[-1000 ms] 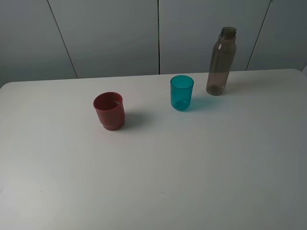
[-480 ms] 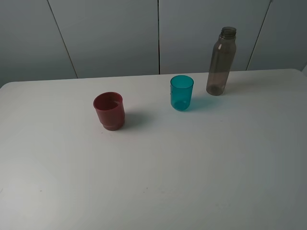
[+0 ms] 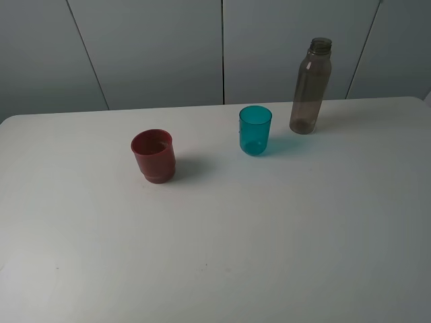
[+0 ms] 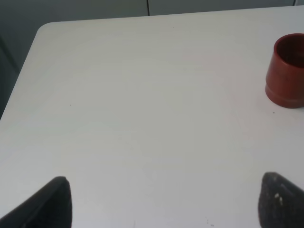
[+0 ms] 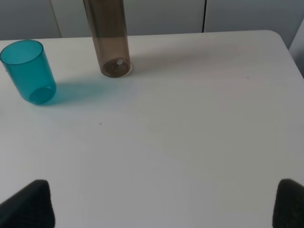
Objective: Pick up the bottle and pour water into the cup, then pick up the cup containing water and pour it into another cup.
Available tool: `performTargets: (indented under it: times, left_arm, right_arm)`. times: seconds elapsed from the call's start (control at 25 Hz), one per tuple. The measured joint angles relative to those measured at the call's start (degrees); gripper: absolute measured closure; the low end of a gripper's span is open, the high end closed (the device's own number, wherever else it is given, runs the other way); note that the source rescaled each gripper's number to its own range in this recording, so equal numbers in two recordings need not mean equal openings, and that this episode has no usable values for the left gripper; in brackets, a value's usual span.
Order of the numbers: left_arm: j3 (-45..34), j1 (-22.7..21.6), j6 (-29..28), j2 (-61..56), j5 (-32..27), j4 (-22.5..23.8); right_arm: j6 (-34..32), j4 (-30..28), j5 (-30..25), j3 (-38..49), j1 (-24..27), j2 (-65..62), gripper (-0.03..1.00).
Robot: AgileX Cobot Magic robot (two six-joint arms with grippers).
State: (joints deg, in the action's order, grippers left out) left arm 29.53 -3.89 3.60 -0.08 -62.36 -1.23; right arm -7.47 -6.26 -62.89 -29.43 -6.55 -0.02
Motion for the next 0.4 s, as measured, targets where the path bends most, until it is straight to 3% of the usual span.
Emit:
performTargets:
  times: [0.4]
  left_arm:
    - [0.0, 0.0, 0.0, 0.0, 0.0, 0.0]
  right_arm:
    - [0.0, 0.0, 0.0, 0.0, 0.0, 0.0, -0.01]
